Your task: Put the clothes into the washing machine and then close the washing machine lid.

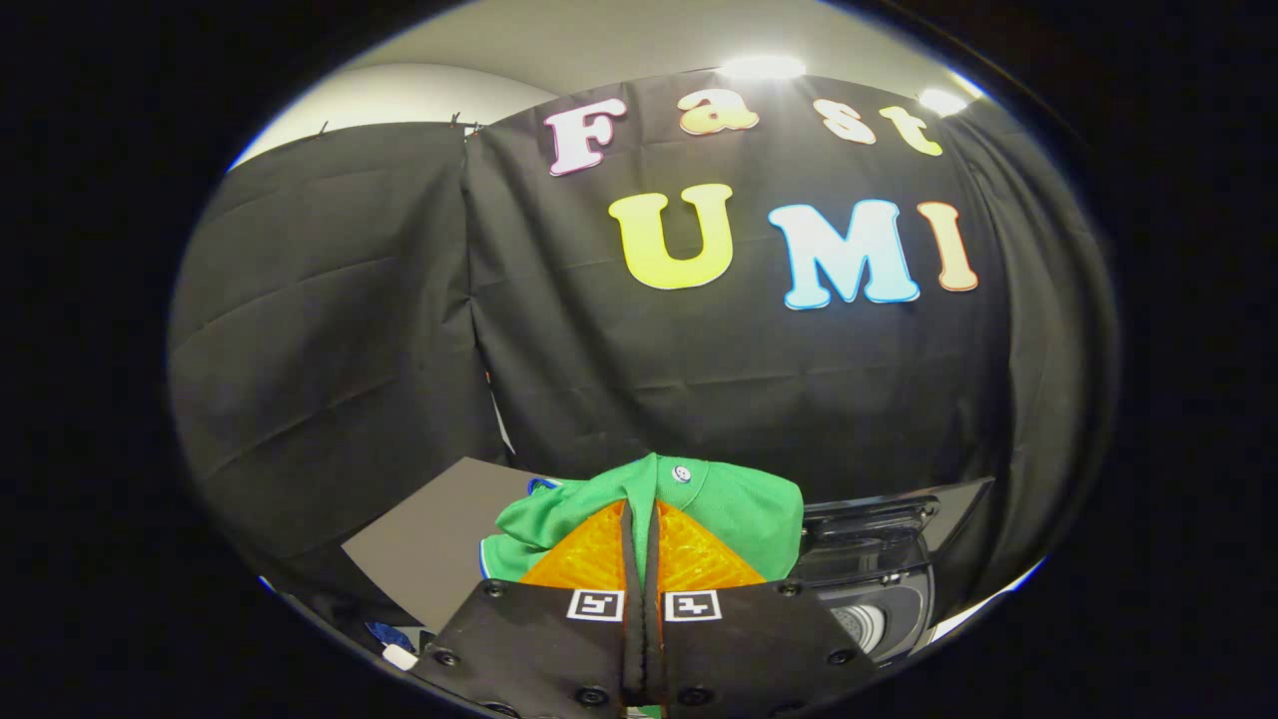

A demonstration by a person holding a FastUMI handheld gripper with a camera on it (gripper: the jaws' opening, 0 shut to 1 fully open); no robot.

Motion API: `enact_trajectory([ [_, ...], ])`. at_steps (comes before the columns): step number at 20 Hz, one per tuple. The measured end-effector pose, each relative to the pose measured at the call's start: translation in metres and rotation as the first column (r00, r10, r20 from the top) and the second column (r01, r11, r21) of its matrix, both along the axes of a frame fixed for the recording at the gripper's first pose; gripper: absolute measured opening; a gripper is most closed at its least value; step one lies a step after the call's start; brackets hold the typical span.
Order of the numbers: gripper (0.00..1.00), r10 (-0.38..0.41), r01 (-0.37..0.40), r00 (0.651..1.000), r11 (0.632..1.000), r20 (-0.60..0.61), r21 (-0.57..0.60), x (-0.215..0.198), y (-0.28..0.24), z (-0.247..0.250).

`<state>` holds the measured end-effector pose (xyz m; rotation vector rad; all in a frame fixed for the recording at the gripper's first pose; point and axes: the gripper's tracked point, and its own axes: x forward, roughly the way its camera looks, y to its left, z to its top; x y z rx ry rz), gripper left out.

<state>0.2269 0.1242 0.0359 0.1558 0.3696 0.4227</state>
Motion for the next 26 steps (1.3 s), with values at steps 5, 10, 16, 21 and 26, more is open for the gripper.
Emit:
enact_trajectory([
  [5,0.01,-0.046,0.046,0.999,0.999,-0.01,-0.005,0.009,-0.046,-0.015],
  [10,0.01,-0.08,0.079,0.996,0.997,-0.039,-0.02,0.016,-0.085,-0.045],
  [16,0.01,-0.117,0.113,0.991,0.992,-0.064,-0.055,0.027,-0.125,-0.084],
  [21,0.01,-0.13,0.12,0.985,0.989,-0.112,-0.091,0.033,-0.146,-0.132],
  [26,0.01,-0.144,0.118,0.976,0.981,-0.166,-0.154,0.038,-0.162,-0.193],
])
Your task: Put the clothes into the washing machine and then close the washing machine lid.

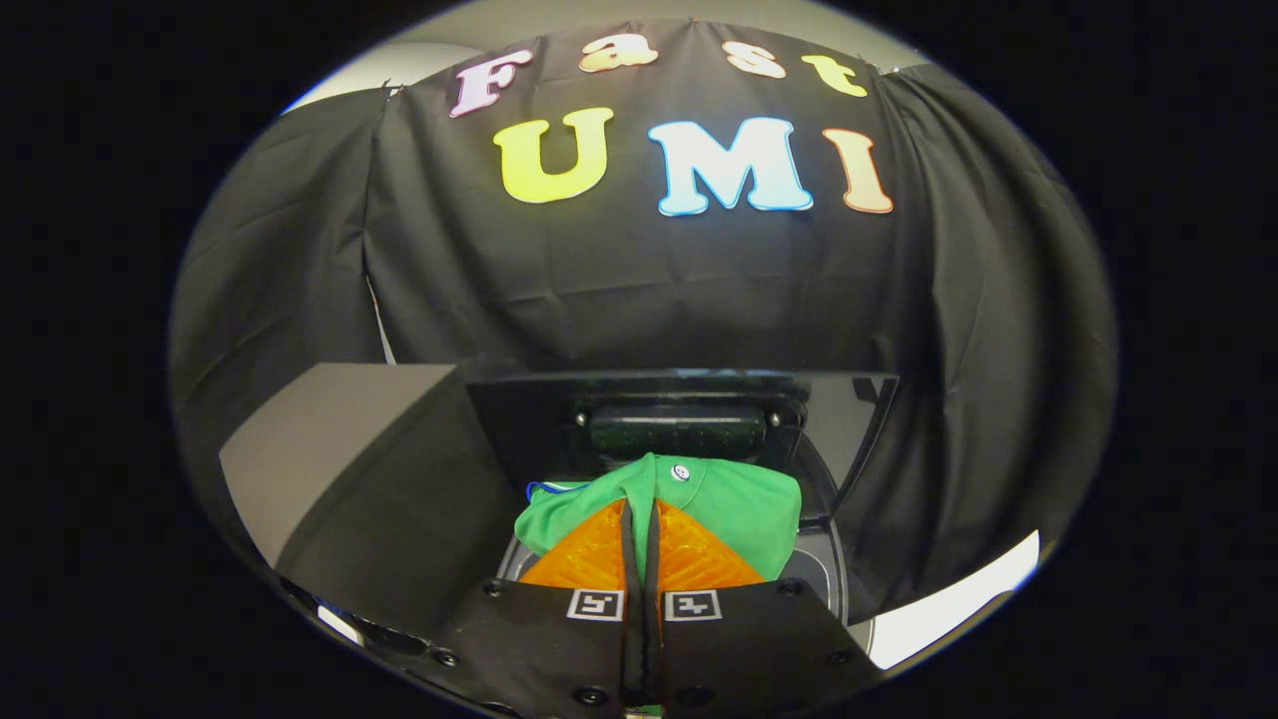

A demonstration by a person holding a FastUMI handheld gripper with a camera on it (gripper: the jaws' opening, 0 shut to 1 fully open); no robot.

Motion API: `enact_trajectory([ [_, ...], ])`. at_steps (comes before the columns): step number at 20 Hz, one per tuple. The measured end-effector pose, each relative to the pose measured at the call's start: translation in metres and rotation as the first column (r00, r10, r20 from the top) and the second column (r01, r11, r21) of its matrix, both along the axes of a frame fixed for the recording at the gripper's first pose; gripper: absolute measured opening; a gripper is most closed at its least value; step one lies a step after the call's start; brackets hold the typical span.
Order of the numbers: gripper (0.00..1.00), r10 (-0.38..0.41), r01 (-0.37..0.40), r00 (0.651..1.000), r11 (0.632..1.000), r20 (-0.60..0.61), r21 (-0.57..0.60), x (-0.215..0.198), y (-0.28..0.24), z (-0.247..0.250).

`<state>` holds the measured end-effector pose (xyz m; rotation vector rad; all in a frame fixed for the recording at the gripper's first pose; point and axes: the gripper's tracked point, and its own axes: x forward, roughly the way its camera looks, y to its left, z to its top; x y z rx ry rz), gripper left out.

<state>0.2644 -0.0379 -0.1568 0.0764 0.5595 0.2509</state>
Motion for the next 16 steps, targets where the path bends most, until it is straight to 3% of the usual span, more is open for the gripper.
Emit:
enact_trajectory([
  [12,0.02,-0.045,0.036,0.985,0.998,-0.167,-0.056,-0.012,-0.018,-0.108],
  [15,0.05,-0.056,0.047,0.98,0.997,-0.189,-0.054,-0.016,-0.023,-0.115],
  [16,0.12,-0.06,0.052,0.981,0.998,-0.184,-0.047,-0.018,-0.021,-0.114],
])
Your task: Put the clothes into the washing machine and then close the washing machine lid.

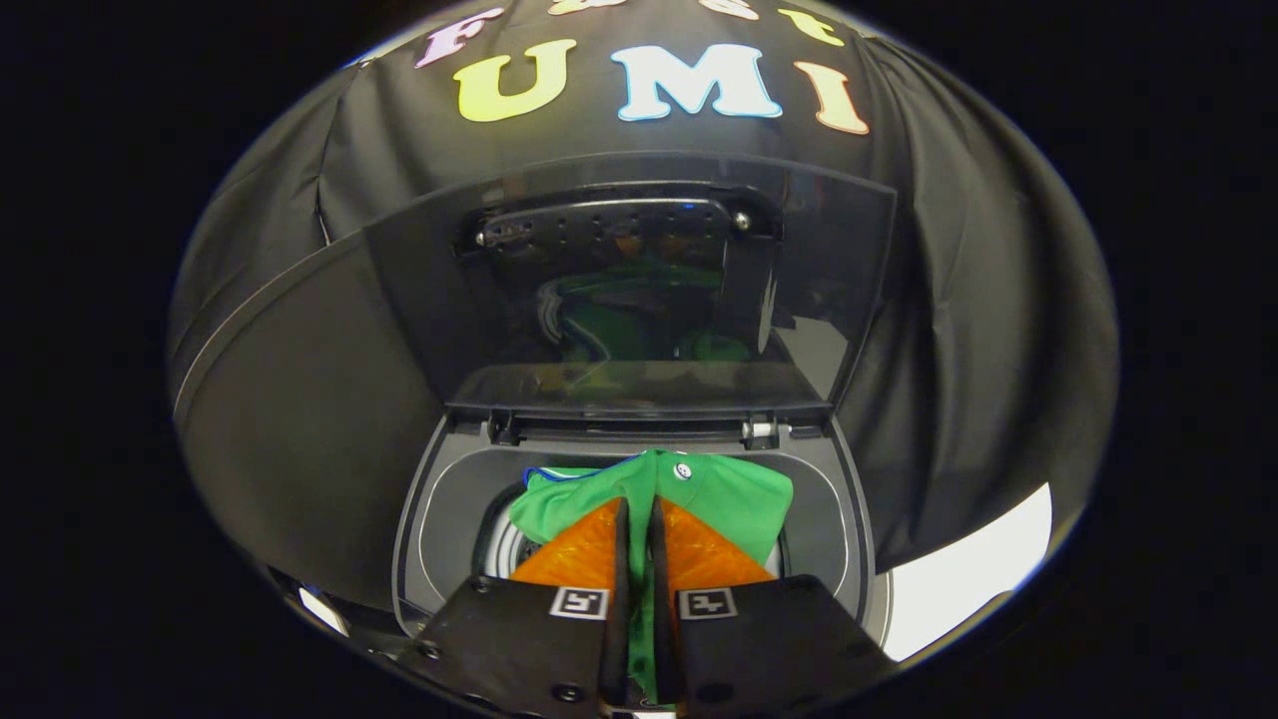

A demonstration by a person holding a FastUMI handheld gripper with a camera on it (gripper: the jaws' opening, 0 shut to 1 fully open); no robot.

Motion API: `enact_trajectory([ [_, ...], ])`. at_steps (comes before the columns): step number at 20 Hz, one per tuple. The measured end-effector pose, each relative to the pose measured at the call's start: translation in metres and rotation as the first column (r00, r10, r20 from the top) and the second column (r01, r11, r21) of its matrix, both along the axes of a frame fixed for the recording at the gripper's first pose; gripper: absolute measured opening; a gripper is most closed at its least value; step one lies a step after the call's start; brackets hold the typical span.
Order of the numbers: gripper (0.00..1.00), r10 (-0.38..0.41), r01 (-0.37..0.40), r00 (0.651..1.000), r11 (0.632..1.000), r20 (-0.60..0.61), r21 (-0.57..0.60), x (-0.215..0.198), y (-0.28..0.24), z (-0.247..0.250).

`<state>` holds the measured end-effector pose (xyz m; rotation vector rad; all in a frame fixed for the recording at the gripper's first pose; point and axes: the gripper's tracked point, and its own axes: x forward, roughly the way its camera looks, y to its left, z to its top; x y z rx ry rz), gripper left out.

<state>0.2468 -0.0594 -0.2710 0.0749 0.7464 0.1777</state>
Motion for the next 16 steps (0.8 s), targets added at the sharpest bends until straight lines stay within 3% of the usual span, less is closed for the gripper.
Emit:
enact_trajectory([
  [8,0.98,-0.065,0.065,0.998,0.998,0.015,-0.015,-0.012,-0.019,0.002],
  [16,0.98,-0.069,0.07,0.995,0.997,0.072,-0.017,-0.006,-0.018,0.028],
])
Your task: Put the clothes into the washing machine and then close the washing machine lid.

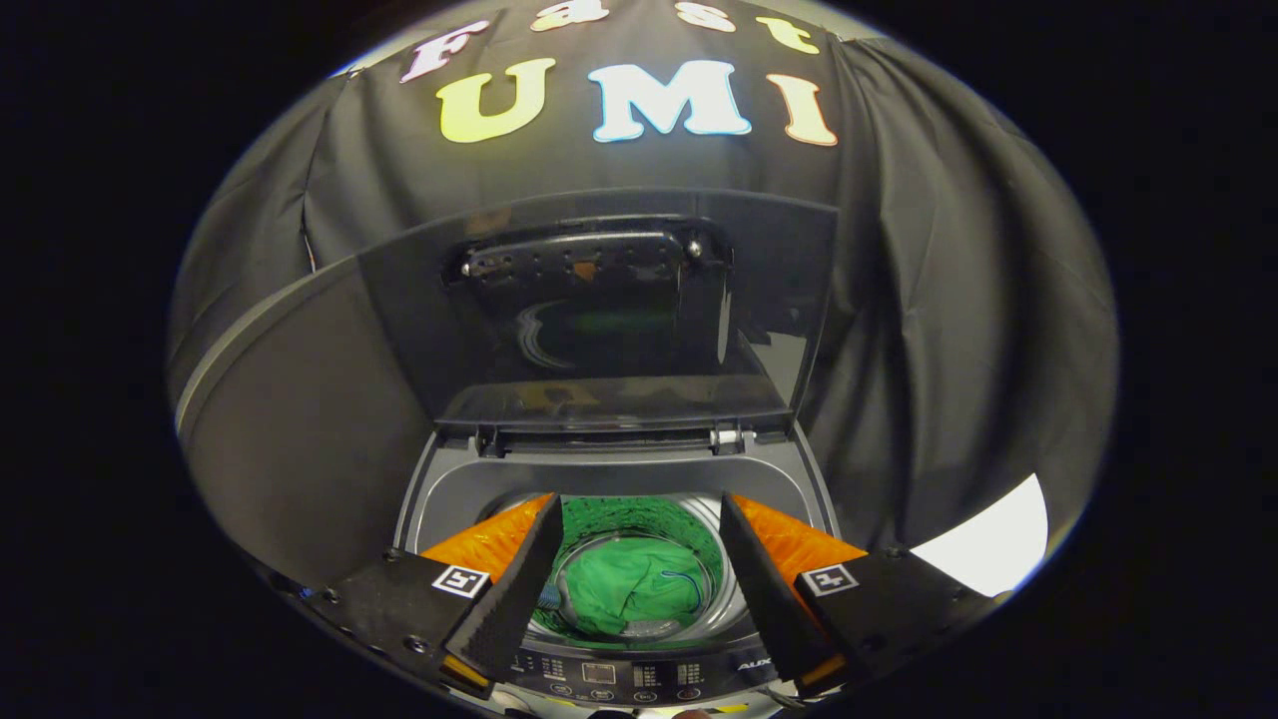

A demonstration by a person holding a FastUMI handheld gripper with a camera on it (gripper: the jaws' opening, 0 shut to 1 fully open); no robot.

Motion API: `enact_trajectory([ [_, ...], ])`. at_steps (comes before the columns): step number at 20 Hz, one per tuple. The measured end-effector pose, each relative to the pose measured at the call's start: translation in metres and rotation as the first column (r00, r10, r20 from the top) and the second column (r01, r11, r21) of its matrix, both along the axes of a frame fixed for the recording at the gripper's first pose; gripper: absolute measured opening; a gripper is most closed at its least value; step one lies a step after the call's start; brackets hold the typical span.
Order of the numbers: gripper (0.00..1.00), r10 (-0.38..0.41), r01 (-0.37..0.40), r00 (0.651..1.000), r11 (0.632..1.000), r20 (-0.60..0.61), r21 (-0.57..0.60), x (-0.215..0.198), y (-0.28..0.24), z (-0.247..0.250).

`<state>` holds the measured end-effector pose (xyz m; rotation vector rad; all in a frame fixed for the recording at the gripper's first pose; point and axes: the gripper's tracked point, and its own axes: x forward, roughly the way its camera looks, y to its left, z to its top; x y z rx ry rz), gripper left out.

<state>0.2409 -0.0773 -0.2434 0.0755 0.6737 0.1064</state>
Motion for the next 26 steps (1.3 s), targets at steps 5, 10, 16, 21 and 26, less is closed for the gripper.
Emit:
enact_trajectory([
  [5,0.98,0.028,-0.025,0.991,0.999,0.129,-0.022,0.018,0.006,0.052],
  [10,0.97,0.036,-0.034,0.968,0.999,0.25,-0.015,0.039,0.015,0.108],
  [16,0.97,0.037,-0.036,0.943,0.999,0.332,-0.009,0.076,0.023,0.15],
  [21,0.97,0.038,-0.036,0.933,0.999,0.357,-0.011,0.107,0.029,0.161],
  [26,0.97,0.038,-0.033,0.932,0.999,0.362,-0.021,0.143,0.034,0.16],
])
